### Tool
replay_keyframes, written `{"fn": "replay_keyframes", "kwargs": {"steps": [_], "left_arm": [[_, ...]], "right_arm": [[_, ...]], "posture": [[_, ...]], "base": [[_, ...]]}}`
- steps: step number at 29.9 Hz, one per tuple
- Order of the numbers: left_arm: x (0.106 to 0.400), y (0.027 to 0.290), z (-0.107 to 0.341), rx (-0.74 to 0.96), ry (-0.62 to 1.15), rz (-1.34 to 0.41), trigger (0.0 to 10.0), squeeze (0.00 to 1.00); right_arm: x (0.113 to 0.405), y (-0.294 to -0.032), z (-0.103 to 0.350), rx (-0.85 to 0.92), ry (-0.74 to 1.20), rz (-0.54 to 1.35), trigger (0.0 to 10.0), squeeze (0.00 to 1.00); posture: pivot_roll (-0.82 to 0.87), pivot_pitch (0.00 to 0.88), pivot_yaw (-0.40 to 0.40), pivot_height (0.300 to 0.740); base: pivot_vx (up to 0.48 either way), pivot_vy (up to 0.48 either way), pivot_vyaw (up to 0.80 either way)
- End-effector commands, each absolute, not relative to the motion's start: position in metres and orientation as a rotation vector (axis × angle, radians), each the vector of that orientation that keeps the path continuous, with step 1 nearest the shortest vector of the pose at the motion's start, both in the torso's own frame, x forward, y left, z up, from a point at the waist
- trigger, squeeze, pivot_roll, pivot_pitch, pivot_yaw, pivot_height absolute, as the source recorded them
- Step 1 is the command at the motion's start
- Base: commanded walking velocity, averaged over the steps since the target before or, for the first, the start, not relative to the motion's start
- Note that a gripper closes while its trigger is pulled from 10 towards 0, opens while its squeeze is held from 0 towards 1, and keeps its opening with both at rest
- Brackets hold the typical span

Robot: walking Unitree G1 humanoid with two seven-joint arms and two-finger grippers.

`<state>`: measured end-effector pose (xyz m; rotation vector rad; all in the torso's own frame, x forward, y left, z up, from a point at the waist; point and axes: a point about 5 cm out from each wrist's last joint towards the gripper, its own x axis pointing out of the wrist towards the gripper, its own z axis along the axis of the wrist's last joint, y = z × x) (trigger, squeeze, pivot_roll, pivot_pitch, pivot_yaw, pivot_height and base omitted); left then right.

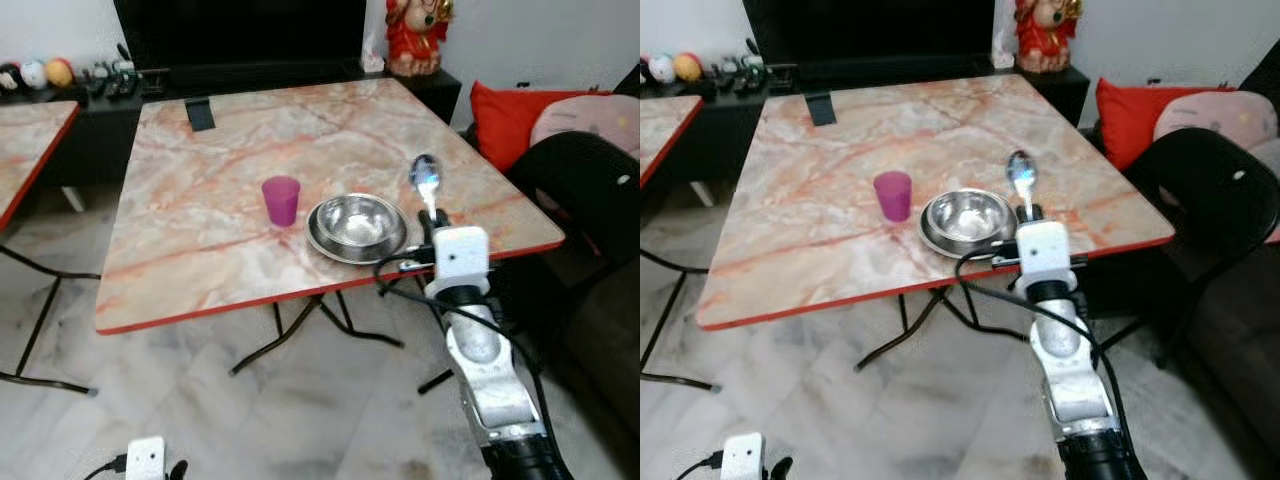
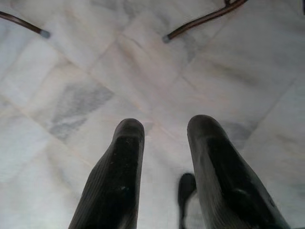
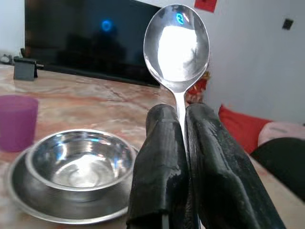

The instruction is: Setting the table

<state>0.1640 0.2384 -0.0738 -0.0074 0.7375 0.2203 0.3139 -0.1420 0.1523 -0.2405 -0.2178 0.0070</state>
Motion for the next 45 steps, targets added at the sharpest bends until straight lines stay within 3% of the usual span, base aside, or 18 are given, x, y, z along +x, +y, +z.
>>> {"fn": "replay_keyframes", "kwargs": {"steps": [1, 38, 45], "left_arm": [[0.1611, 0.2434, -0.074, 0.005, 0.749, 0.233, 10.0, 0.0], [0.1572, 0.2439, -0.0759, -0.016, 0.76, 0.25, 10.0, 0.0], [0.1576, 0.2425, -0.0761, -0.014, 0.761, 0.24, 10.0, 0.0]], "right_arm": [[0.3146, -0.134, 0.1573, -0.235, -0.235, 0.029, 10.0, 0.0], [0.3171, -0.1372, 0.1561, -0.221, -0.22, 0.009, 10.0, 0.0], [0.3173, -0.138, 0.1558, -0.222, -0.216, 0.004, 10.0, 0.0]], "posture": [[-0.04, 0.0, -0.004, 0.74], [-0.03, 0.0, -0.01, 0.74], [-0.03, 0.0, -0.011, 0.74]], "base": [[0.0, 0.0, 0.0], [0.0, 0.0, 0.0], [0.271, 0.0, 0.0]]}}
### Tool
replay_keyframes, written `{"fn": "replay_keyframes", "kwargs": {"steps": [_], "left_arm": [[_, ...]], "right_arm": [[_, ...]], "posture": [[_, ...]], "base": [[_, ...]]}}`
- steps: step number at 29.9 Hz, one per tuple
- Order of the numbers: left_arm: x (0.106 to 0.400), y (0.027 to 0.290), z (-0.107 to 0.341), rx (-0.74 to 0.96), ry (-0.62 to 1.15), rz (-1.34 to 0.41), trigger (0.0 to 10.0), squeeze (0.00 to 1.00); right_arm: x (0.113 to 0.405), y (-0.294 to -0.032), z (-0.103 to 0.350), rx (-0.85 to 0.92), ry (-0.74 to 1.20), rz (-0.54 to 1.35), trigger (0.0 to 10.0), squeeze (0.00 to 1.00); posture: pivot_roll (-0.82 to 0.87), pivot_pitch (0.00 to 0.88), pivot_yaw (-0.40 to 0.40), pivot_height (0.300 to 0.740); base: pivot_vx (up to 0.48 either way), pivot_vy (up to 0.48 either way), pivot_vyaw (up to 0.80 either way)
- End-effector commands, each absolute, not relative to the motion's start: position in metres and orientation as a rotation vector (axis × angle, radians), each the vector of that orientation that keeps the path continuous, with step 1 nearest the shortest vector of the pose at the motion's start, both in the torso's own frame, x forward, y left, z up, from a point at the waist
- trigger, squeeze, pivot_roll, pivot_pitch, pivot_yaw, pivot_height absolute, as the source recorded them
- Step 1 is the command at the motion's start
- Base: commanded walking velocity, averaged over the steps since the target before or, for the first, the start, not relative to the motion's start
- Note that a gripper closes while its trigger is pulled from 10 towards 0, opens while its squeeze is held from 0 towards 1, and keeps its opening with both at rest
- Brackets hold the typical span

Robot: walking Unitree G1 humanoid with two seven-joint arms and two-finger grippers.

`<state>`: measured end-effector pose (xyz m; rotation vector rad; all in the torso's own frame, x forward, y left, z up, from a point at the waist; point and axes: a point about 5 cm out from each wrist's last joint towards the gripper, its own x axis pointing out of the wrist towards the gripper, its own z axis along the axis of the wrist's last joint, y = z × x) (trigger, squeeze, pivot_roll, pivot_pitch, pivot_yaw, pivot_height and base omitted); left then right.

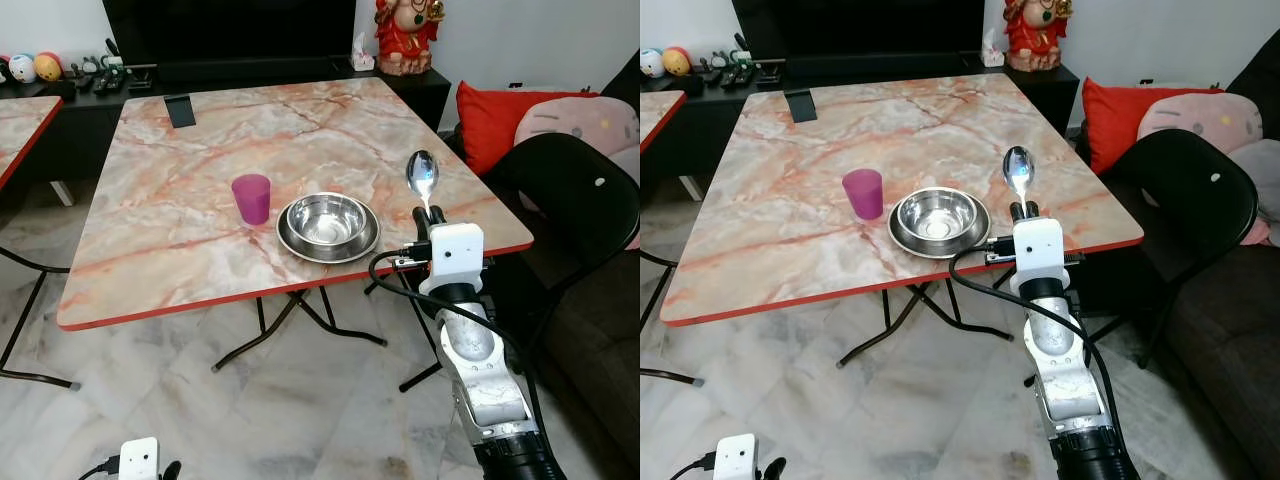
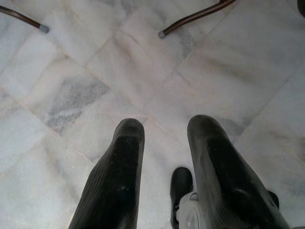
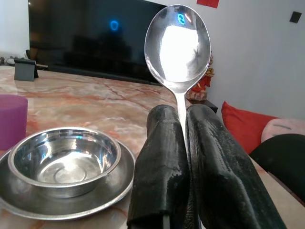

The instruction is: Setting the table

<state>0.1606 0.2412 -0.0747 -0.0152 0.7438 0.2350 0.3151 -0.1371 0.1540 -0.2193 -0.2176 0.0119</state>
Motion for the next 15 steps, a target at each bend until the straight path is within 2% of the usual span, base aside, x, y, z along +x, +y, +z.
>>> {"fn": "replay_keyframes", "kwargs": {"steps": [1, 15], "left_arm": [[0.1576, 0.2423, -0.0761, -0.014, 0.762, 0.239, 10.0, 0.0], [0.1585, 0.2403, -0.0764, -0.018, 0.761, 0.239, 10.0, 0.0]], "right_arm": [[0.3174, -0.1382, 0.1559, -0.223, -0.216, 0.003, 10.0, 0.0], [0.3192, -0.1376, 0.1572, -0.225, -0.219, 0.004, 10.0, 0.0]], "posture": [[-0.03, 0.0, -0.011, 0.74], [-0.03, 0.0, -0.012, 0.74]], "base": [[0.292, 0.0, 0.0], [0.31, 0.0, 0.0]]}}
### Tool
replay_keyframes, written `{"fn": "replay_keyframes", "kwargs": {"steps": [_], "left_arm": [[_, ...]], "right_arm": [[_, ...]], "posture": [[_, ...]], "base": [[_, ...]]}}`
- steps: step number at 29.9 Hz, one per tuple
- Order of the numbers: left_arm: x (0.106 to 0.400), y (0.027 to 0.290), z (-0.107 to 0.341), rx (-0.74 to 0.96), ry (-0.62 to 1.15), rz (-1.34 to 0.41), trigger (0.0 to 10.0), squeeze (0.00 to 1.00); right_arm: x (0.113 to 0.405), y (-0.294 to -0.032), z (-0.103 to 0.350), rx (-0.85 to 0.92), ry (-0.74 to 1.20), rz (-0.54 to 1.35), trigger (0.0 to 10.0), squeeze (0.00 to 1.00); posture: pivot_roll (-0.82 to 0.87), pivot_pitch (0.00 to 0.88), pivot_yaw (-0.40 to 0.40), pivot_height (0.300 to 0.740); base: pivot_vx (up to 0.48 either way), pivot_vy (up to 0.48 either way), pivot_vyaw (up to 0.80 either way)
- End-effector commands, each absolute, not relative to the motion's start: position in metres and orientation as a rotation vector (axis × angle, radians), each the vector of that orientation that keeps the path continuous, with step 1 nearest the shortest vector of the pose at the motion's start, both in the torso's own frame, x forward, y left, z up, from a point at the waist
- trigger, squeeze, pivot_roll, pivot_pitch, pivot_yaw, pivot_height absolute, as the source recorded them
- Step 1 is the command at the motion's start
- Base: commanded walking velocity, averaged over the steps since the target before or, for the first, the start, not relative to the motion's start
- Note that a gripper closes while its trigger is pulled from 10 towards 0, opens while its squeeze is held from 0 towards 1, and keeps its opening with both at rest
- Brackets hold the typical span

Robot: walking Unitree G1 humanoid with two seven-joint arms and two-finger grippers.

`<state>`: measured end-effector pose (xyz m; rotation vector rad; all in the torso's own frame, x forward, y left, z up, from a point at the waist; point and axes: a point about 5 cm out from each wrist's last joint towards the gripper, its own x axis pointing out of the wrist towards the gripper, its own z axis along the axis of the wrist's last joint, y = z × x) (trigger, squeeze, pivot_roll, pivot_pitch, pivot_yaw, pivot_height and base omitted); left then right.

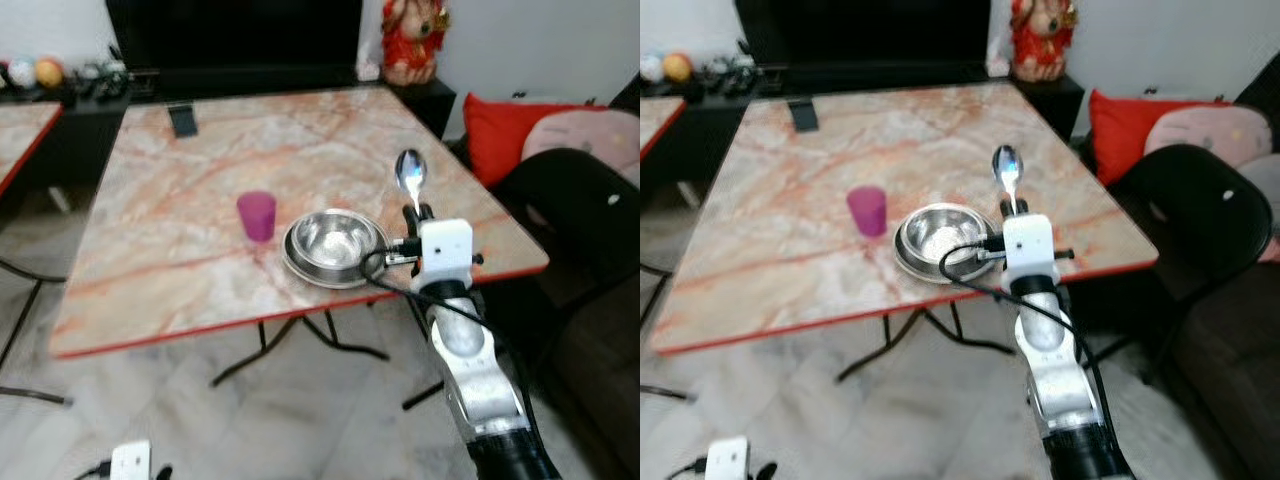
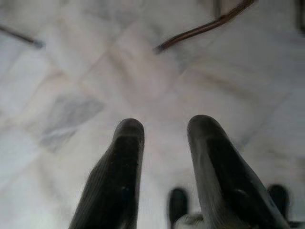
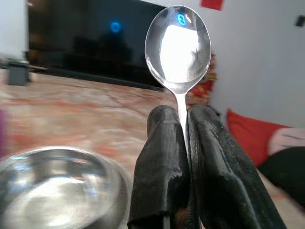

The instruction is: Setting the table

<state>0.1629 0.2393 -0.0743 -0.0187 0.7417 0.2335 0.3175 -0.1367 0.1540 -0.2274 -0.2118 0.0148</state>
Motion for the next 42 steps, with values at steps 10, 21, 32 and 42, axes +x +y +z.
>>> {"fn": "replay_keyframes", "kwargs": {"steps": [10, 21, 32, 42], "left_arm": [[0.161, 0.24, -0.076, -0.018, 0.756, 0.235, 10.0, 0.0], [0.159, 0.24, -0.076, -0.03, 0.759, 0.244, 10.0, 0.0], [0.159, 0.239, -0.077, -0.041, 0.762, 0.236, 10.0, 0.0], [0.156, 0.24, -0.078, -0.041, 0.772, 0.234, 10.0, 0.0]], "right_arm": [[0.319, -0.138, 0.158, -0.229, -0.221, 0.009, 10.0, 0.0], [0.32, -0.135, 0.16, -0.232, -0.228, 0.038, 10.0, 0.0], [0.321, -0.139, 0.16, -0.225, -0.224, 0.025, 10.0, 0.0], [0.325, -0.165, 0.155, -0.09, -0.144, -0.129, 10.0, 0.0]], "posture": [[-0.04, 0.0, -0.015, 0.74], [-0.04, 0.0, -0.014, 0.74], [-0.04, 0.0, -0.018, 0.74], [-0.04, 0.0, -0.014, 0.74]], "base": [[0.313, 0.0, 0.0], [0.085, 0.0, 0.54], [0.0, 0.0, 0.05], [0.0, 0.0, 0.0]]}}
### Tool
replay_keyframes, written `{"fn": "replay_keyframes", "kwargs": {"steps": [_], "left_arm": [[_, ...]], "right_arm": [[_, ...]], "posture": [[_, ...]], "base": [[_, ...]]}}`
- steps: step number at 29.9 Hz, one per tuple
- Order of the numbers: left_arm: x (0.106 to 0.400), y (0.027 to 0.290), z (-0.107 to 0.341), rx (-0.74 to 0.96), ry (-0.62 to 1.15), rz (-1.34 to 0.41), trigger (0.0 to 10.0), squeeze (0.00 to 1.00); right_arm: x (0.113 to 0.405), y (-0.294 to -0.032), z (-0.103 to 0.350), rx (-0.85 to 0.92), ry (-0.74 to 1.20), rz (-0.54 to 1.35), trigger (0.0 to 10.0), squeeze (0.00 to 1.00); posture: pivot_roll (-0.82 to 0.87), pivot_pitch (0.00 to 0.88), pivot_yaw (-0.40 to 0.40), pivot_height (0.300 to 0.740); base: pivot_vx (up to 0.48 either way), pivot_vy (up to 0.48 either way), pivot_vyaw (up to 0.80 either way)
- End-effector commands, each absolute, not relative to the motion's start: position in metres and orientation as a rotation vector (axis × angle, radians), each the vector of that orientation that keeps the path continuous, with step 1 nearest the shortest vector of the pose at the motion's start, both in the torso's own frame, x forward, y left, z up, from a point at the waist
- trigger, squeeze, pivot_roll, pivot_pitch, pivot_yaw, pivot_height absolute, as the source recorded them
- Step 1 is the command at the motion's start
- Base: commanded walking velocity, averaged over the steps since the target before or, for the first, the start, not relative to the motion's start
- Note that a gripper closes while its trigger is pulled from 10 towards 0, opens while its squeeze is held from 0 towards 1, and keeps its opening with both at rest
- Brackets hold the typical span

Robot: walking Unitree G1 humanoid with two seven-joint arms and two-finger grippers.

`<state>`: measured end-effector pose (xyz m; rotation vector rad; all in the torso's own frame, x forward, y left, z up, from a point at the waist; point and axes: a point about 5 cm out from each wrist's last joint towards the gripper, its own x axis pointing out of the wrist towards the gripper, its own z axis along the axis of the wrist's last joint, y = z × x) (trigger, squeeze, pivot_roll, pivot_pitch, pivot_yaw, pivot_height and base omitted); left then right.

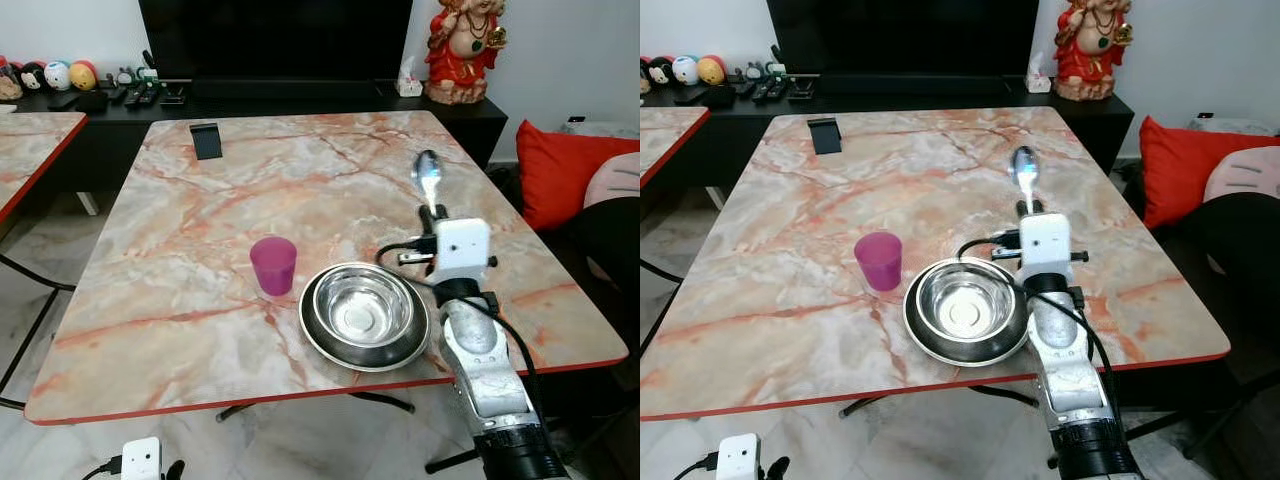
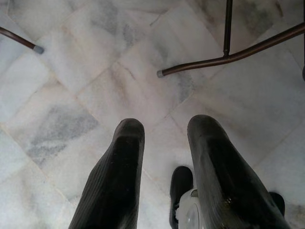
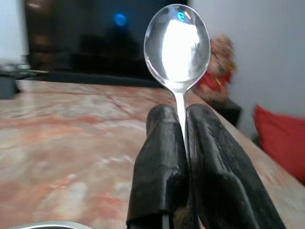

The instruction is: Setting the table

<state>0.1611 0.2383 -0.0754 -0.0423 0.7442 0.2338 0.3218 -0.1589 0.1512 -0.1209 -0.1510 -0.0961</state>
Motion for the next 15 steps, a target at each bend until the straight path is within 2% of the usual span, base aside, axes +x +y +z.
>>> {"fn": "replay_keyframes", "kwargs": {"steps": [1, 4, 7, 15], "left_arm": [[0.156, 0.24, -0.078, -0.041, 0.773, 0.234, 10.0, 0.0], [0.154, 0.242, -0.079, -0.037, 0.781, 0.237, 10.0, 0.0], [0.152, 0.244, -0.079, -0.031, 0.789, 0.239, 10.0, 0.0], [0.151, 0.247, -0.079, -0.025, 0.796, 0.241, 10.0, 0.0]], "right_arm": [[0.325, -0.168, 0.154, -0.076, -0.137, -0.142, 10.0, 0.0], [0.327, -0.197, 0.149, -0.044, -0.086, -0.227, 10.0, 0.0], [0.327, -0.21, 0.146, -0.031, -0.058, -0.23, 10.0, 0.0], [0.335, -0.222, 0.144, -0.017, 0.032, -0.159, 10.0, 0.0]], "posture": [[-0.04, 0.0, -0.013, 0.74], [-0.04, 0.0, -0.009, 0.74], [-0.04, 0.0, -0.006, 0.74], [-0.05, 0.0, 0.006, 0.74]], "base": [[0.0, 0.0, 0.0], [0.0, 0.0, 0.0], [0.0, 0.0, 0.0], [0.0, 0.0, 0.0]]}}
